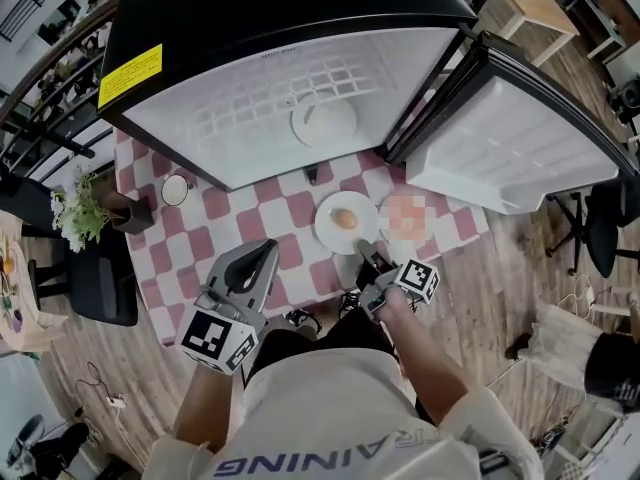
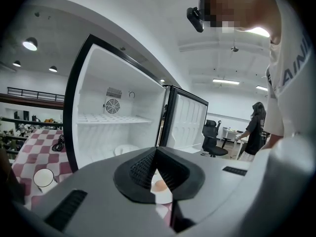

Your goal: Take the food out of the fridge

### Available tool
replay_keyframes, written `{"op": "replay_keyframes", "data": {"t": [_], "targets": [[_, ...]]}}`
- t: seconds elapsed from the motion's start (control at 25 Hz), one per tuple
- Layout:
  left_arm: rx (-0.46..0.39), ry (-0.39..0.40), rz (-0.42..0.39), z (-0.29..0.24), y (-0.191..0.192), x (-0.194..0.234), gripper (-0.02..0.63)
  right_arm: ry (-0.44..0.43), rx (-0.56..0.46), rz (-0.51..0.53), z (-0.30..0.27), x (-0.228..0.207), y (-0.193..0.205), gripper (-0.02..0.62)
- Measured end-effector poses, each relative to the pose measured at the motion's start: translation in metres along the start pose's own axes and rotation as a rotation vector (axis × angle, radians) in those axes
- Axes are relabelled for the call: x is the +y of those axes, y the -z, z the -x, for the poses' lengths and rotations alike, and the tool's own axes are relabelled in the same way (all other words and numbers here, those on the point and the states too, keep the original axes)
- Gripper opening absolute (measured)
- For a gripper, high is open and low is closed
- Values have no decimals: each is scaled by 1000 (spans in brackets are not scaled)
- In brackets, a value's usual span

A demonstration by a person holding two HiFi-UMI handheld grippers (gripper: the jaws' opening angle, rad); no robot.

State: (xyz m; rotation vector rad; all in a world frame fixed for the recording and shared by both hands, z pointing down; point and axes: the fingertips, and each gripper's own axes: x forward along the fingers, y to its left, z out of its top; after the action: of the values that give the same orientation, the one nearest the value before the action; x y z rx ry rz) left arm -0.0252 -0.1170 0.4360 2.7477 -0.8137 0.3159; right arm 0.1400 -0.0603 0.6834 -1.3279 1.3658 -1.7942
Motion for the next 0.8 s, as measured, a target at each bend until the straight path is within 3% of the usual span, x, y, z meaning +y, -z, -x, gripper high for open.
{"op": "replay_keyframes", "data": {"t": [0.44,0.6,0.8], "targets": [[22,8,0,-9,5,-11,5,52,-18,-67,-2,-17,-1,32],[24,9,2,-10,6,-13,5,78,7,18,-3,-14,3,39],[24,5,8,-10,8,-13,5,75,77,144,-5,-4,11,153]]}}
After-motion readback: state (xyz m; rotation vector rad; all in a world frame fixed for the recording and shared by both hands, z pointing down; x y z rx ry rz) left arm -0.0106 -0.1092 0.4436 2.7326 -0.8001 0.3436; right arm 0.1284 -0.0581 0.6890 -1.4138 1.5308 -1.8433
